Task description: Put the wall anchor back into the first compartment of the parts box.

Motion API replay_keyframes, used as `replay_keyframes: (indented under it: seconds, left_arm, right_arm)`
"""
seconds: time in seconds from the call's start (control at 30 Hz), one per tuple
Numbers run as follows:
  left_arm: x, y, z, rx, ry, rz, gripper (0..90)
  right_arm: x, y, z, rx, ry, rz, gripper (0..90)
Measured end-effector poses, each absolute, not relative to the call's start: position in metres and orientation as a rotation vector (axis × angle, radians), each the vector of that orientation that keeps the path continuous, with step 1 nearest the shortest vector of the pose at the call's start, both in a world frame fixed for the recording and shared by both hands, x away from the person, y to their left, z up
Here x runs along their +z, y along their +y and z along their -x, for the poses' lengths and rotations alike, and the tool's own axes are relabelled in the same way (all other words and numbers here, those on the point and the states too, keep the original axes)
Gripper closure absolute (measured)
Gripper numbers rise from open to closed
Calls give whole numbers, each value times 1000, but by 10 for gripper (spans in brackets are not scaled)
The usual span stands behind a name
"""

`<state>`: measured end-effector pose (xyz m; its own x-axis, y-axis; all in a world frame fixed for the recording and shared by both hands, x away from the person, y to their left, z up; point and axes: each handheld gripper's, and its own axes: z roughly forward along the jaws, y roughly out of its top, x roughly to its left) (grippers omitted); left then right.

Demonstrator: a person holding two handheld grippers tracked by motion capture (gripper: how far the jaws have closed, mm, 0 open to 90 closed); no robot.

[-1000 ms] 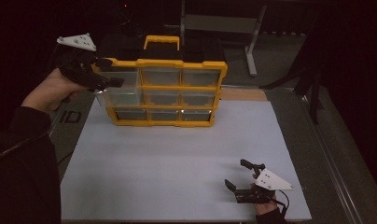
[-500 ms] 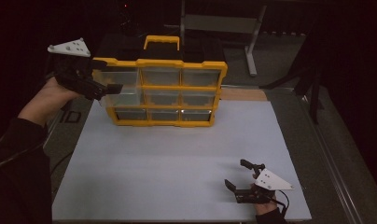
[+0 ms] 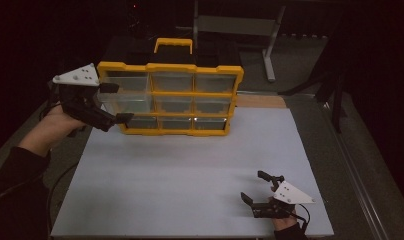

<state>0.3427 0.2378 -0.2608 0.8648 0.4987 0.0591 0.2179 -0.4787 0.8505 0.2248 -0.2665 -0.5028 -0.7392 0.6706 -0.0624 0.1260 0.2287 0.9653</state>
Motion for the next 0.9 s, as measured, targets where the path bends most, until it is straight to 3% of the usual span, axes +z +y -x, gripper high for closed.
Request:
replay_keyframes:
  seconds: [0.2, 0.9]
  left_arm:
    - [-278, 234, -326, 320, 431, -2072, 0]
    - [-362, 213, -285, 198, 387, -2053, 0]
  right_arm:
    - [-502, -267, -225, 1533, 2032, -732, 86]
    - [-501, -267, -224, 1533, 2027, -729, 86]
